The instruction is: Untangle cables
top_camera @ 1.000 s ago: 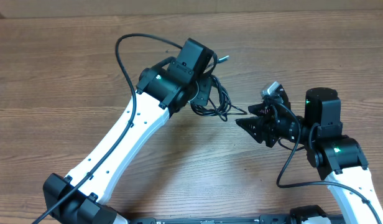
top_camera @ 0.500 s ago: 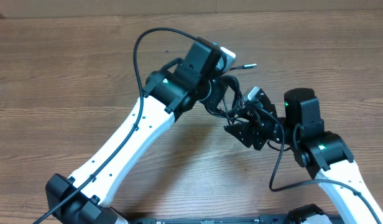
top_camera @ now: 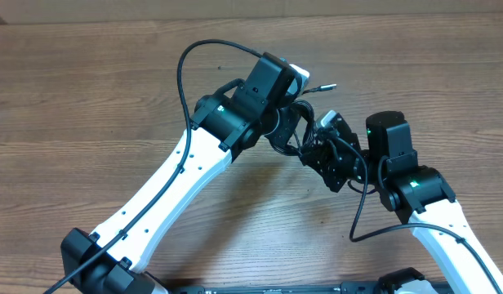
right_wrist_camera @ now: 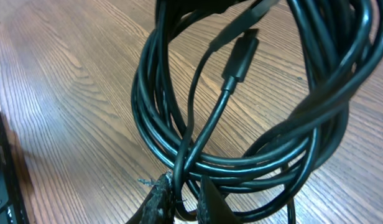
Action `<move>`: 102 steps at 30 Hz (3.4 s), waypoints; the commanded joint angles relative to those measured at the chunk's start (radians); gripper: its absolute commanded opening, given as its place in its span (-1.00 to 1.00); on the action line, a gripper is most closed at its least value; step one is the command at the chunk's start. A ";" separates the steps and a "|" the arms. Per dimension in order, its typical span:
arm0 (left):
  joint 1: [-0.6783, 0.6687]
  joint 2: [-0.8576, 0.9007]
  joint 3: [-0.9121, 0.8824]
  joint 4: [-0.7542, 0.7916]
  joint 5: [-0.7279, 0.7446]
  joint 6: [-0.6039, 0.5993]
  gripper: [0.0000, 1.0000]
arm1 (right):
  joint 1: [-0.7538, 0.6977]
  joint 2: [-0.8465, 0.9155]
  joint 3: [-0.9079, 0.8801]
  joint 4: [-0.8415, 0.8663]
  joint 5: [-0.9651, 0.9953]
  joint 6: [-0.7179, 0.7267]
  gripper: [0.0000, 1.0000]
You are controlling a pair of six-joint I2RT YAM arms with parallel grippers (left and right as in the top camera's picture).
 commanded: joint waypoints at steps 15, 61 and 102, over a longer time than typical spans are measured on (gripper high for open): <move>-0.005 -0.015 0.029 -0.003 0.039 -0.180 -0.91 | 0.002 0.003 0.027 0.035 0.162 0.169 -0.93; 0.079 -0.015 0.029 -0.123 0.207 -0.013 -0.92 | -0.077 0.003 0.027 -0.019 -0.140 0.035 0.00; 0.092 -0.015 0.029 -0.093 0.270 -0.103 -0.92 | -0.050 0.058 0.025 -0.088 0.726 0.599 -0.92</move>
